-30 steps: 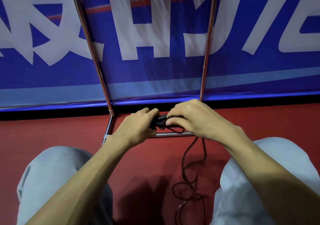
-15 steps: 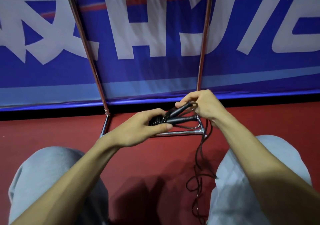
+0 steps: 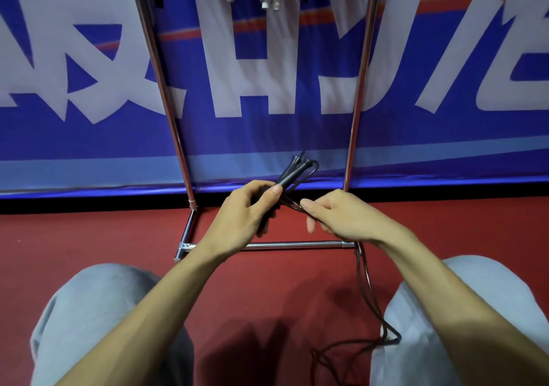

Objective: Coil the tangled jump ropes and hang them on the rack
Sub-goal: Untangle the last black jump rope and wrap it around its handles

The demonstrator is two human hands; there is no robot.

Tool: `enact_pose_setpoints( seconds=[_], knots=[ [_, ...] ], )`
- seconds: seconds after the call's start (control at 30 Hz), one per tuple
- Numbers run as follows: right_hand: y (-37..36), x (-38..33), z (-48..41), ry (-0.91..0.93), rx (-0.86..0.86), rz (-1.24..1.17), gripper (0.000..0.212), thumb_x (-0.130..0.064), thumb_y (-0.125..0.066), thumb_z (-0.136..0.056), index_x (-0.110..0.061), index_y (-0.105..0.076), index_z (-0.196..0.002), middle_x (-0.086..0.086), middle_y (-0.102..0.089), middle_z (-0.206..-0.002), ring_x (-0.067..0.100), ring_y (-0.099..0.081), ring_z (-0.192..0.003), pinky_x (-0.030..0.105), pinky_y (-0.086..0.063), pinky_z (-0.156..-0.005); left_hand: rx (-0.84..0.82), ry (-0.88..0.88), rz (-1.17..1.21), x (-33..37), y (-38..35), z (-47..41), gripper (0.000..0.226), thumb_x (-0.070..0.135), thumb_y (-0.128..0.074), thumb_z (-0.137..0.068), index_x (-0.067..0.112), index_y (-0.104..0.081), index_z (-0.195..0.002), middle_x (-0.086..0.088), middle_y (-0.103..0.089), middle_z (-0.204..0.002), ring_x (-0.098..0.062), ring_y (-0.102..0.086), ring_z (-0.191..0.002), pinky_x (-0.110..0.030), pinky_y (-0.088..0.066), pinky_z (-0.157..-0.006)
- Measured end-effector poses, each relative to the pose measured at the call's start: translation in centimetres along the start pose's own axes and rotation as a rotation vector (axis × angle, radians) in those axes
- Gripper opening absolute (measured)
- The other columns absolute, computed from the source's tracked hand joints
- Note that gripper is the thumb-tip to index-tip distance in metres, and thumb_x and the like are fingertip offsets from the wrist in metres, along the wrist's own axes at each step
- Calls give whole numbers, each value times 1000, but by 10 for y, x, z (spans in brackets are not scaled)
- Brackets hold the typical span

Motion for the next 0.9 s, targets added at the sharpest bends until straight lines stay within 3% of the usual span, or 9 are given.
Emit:
enact_pose_setpoints(
  seconds=[0.07,0.17,0.3,0.43,0.53,0.6,0.67,0.77,0.9],
  knots=[
    [-3,-5,5,21,-41,91,41,-46,-48,-95,-17,-65,-72,-4,-44,-48,4,-48,-38,22,-36,-46,-19,-18,-183,-5,0,0,22,40,-55,-93,19,-62,-97,7,-61,-67,-7,-50,-49,-21,-43,-53],
    [-13,1,13,-42,-216,100,30,-36,-56,-94,-8,-58,-86,1,-48,-57,21,-61,-41,22,-39,-36,-78,-33,-388,-15,-8,0,28,42,-63,-88,21,-55,-104,13,-60,-76,2,-53,-60,-19,-42,-60],
    [-20,5,18,-71,-326,144,11,-20,-56,-93,-9,-59,-93,8,-53,-66,24,-60,-43,26,-47,-39,-90,0,-519,-30,-5,-8,41,34,-77,-79,24,-44,-101,13,-61,-89,-15,-59,-83,-35,-49,-76],
    [-23,1,27,-1,-410,272,19,-24,-57,-94,-5,-58,-92,6,-56,-65,22,-60,-44,32,-52,-46,-82,10,-664,-38,-2,-12,45,30,-77,-79,20,-36,-95,7,-60,-89,-26,-58,-80,-43,-50,-72],
    [-25,-22,27,237,-279,464,23,-34,-55,-94,-18,-54,-77,0,-51,-65,26,-58,-67,43,-50,-69,-126,18,-750,-44,-8,-12,34,26,-69,-79,21,-38,-91,1,-58,-86,-29,-56,-76,-41,-48,-67],
    [-20,-37,26,360,-129,432,20,-34,-55,-93,-26,-53,-75,-4,-54,-71,26,-59,-76,42,-49,-71,-185,10,-822,-47,-14,-12,25,26,-65,-77,22,-42,-87,-3,-57,-87,-30,-57,-80,-40,-48,-69],
    [-8,-46,26,419,41,427,14,-33,-56,-93,-24,-65,-87,-3,-62,-82,23,-61,-86,40,-49,-72,-294,-3,-892,-48,-25,-8,23,25,-64,-78,19,-48,-94,-4,-55,-92,-31,-56,-86,-40,-47,-72],
    [9,-48,27,423,264,390,15,-34,-60,-89,-24,-71,-93,-5,-68,-88,20,-60,-89,35,-46,-70,-462,-44,-945,-43,-48,4,27,23,-63,-79,19,-49,-102,-3,-52,-91,-30,-55,-83,-36,-41,-68],
    [26,-29,20,283,474,250,27,-46,-74,-74,-20,-73,-80,-5,-64,-74,17,-57,-75,34,-46,-66,-513,-127,-906,-28,-58,15,26,21,-62,-78,31,-40,-87,6,-53,-74,-21,-46,-66,-32,-33,-61]
  ],
)
Point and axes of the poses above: each hand's wrist, its own z-axis away from the middle knuckle, its own y-axis out of the back of the hand, x = y × z, the point moved 8 cm from there along -z, towards the middle knuckle
